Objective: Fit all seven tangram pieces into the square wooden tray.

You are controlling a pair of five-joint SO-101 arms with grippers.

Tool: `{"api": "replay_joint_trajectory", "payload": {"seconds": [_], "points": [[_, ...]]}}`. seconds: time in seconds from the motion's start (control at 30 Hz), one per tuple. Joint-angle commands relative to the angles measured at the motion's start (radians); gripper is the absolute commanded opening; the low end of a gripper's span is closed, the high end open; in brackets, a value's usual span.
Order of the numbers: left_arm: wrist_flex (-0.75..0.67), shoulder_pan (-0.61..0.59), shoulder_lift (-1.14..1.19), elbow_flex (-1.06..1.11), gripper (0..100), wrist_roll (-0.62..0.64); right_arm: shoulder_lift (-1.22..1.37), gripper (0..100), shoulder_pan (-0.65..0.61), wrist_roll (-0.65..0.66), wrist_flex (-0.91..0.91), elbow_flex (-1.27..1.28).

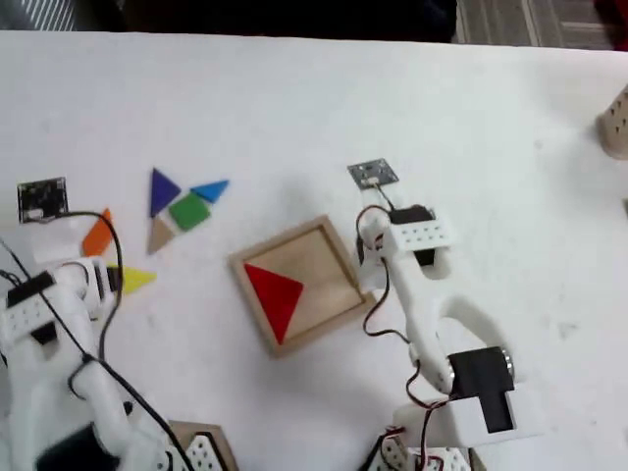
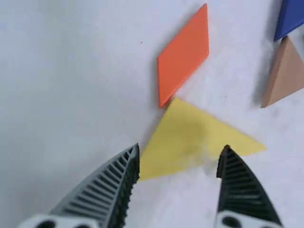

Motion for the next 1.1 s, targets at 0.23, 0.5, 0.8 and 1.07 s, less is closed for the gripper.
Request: {"api": "replay_joint_trajectory", "payload": {"seconds": [0.23,0.5,0.8,1.07], "points": [[-0.018,0.019,0.464,-0.324,27,-0.276,0.001,2.0,0.01,0.048,-0.01,-0.005],[-0.011,0.088,0.558,-0.321,27,-0.523,-0.001,2.0,0.01,0.054,-0.01,-0.005],[0.141,0.087,0.558,-0.407,27,-0.614,-0.004,2.0,0.01,0.055,-0.01,-0.005],[0.393,0.059,0.558,-0.572,27,-0.56,-0.004,2.0,0.01,0.055,-0.01,-0.005]]}}
